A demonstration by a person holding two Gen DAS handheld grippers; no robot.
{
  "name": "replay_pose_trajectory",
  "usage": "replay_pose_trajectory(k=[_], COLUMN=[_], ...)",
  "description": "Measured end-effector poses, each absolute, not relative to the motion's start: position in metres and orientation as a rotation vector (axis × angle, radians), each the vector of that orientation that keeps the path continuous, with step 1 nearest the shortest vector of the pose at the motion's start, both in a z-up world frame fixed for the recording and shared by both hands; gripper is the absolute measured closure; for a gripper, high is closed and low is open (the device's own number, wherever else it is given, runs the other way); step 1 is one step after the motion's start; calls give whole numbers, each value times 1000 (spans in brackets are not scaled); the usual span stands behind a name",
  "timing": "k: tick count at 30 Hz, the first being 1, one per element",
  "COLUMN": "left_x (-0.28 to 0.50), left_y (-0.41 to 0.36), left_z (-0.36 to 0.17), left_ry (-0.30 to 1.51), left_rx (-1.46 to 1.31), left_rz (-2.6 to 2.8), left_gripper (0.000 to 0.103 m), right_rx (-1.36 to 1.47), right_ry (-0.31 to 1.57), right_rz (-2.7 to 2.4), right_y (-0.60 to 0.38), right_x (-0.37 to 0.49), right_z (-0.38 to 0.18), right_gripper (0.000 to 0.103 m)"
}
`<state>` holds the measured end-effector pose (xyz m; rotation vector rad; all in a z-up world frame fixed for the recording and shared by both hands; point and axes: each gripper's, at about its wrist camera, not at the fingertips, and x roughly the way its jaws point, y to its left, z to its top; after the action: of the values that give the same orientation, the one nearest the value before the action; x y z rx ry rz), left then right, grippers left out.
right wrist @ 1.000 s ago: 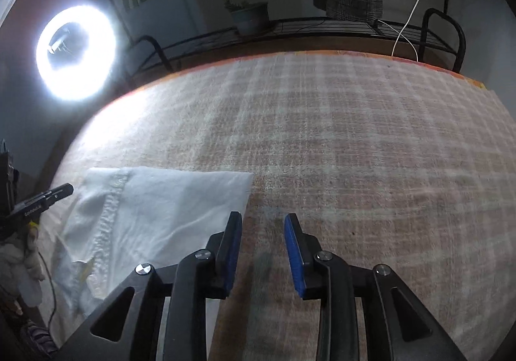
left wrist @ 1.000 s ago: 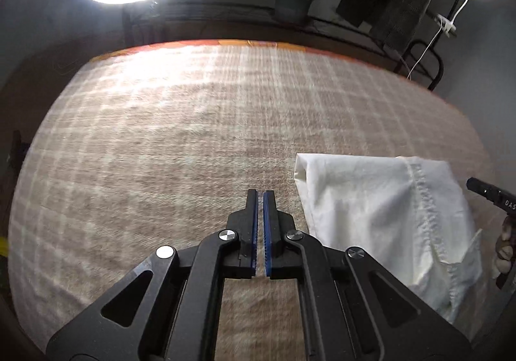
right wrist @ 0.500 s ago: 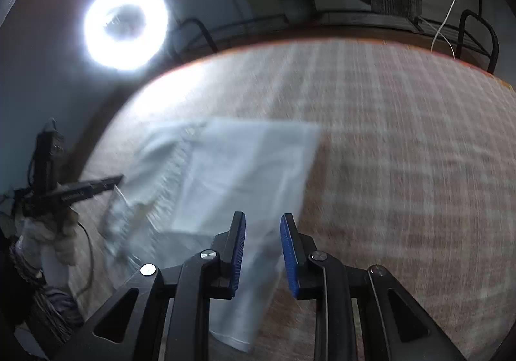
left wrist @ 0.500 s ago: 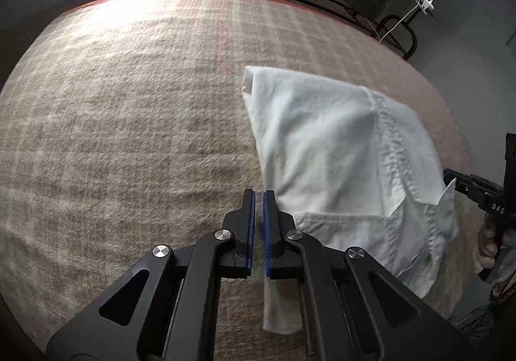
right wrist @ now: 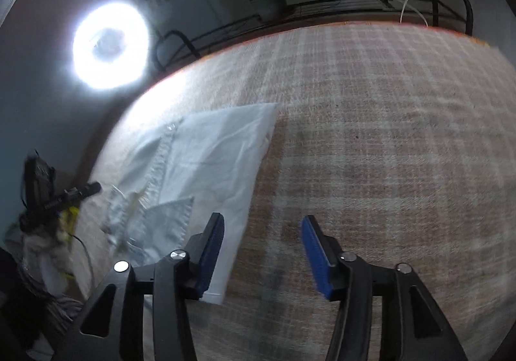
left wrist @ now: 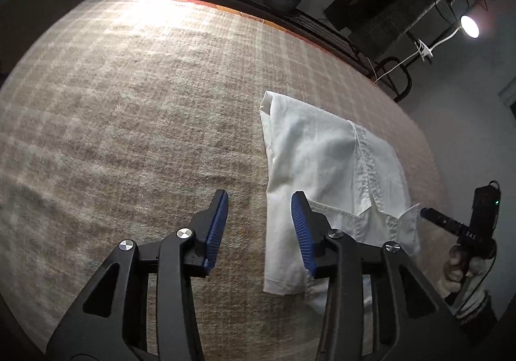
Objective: Fold small clothes
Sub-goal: 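Lower both tools to the folded shirt's edge and close on it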
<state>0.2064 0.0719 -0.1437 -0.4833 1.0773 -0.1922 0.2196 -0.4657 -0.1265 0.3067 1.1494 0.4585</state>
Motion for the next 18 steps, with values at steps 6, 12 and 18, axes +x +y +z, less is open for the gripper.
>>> replay_pose_trajectory(k=[6, 12, 18], left_x=[217, 232, 246], left_y=[81, 83, 70], left_z=[-176, -188, -193], left_ry=[1158, 1176, 1182], left_rx=[-762, -859, -838], left_rz=[-260, -286, -321], left_gripper=[62, 62, 62], right_rx=[575, 689, 683], right_ry=[1163, 1197, 1223], right_rz=[489, 534, 576], right_y=[-480, -477, -465], right_x=[236, 245, 256], right_z=[-148, -169, -182], right_gripper=[50, 57, 59])
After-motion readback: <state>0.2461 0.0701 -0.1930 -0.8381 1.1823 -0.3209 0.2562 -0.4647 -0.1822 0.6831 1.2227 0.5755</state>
